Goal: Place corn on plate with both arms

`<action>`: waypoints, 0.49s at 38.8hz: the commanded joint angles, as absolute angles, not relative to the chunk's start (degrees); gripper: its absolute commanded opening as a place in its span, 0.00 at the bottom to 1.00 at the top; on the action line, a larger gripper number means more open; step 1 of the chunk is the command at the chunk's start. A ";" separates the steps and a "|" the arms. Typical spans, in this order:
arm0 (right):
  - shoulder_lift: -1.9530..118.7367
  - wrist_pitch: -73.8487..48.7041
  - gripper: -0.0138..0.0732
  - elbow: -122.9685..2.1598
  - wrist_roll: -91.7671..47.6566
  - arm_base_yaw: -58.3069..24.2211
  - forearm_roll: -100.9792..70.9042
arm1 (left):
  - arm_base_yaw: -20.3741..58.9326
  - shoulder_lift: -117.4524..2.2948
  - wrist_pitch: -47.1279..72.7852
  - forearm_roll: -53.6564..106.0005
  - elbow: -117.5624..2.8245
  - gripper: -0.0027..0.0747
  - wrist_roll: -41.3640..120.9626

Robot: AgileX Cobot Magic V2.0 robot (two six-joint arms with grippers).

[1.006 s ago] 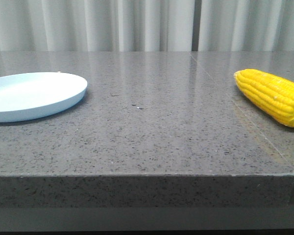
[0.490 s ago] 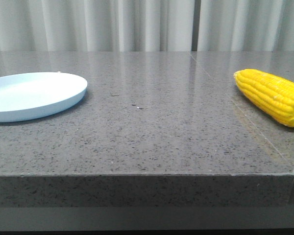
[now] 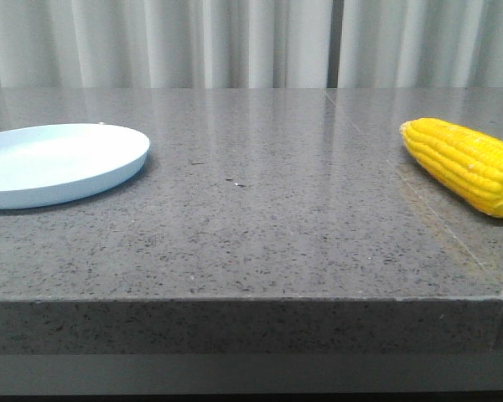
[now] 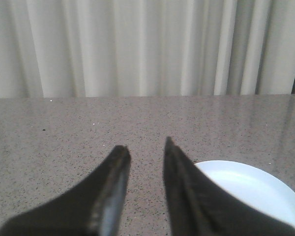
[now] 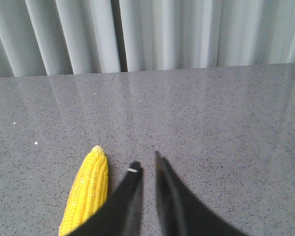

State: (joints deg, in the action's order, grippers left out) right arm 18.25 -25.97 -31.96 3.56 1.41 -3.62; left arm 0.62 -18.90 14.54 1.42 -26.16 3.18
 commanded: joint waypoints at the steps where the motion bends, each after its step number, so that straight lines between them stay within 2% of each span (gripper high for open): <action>1: 19.20 -21.53 0.60 -34.00 3.39 1.74 -4.17 | 0.52 -19.68 9.56 1.49 -28.37 0.66 3.07; 4: 19.20 -21.53 0.82 -34.00 3.39 1.74 -4.17 | 0.52 -19.68 9.56 1.49 -28.37 0.83 3.07; 6: 19.20 -21.53 0.91 -34.00 3.39 1.74 -4.17 | 0.52 -19.68 9.56 1.49 -28.37 0.90 3.07; 19: 19.20 -21.72 0.90 -34.00 3.34 1.74 -4.11 | 0.52 -19.68 9.13 1.49 -28.37 0.91 3.07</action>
State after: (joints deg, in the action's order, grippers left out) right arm 18.25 -25.97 -31.96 3.56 1.41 -3.62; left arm 0.62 -18.90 14.54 1.42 -26.16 3.18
